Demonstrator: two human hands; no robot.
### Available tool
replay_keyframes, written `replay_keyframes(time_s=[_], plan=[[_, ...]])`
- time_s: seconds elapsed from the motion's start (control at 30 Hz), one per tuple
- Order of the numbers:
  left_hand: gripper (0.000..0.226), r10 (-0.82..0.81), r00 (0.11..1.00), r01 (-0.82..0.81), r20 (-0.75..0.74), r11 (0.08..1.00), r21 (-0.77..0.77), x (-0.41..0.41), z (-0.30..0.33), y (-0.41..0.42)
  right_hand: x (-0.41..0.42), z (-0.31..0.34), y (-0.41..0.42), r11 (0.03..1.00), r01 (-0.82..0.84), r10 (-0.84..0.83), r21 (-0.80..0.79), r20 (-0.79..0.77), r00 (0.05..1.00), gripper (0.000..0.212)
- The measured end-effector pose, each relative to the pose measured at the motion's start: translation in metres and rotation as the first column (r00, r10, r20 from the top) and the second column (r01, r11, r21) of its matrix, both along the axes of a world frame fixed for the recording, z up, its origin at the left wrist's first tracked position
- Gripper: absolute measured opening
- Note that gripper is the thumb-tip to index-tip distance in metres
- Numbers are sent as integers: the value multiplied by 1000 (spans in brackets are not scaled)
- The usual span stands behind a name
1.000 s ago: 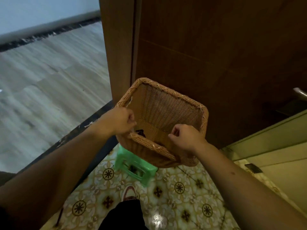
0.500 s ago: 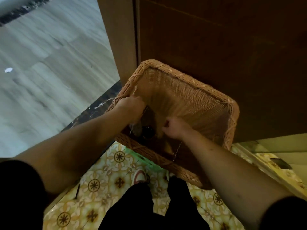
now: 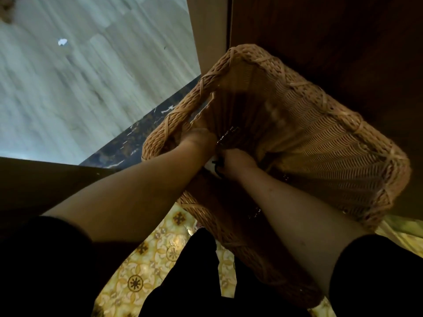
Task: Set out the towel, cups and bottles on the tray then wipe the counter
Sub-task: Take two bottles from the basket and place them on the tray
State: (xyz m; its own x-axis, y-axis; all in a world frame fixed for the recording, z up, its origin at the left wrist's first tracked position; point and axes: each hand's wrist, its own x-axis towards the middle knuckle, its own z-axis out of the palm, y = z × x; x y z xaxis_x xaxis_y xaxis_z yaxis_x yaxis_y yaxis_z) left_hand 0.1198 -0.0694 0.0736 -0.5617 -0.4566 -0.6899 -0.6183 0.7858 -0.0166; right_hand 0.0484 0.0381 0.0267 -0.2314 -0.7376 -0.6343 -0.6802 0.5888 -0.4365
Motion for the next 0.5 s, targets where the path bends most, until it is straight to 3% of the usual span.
replay_keyframes(time_s=[0.13, 0.27, 0.5], plan=[[34, 20, 999, -20, -27, 999, 28, 1, 12, 1, -3, 14, 5, 997, -47, 51, 65, -57, 997, 38], [34, -6, 998, 3, -69, 999, -44, 6, 45, 12, -23, 55, 15, 994, -102, 105, 41, -94, 990, 27], [35, 37, 935, -122, -352, 967, -222, 27, 137, 38, -53, 168, 18, 964, -239, 217, -119, -170, 961, 15]])
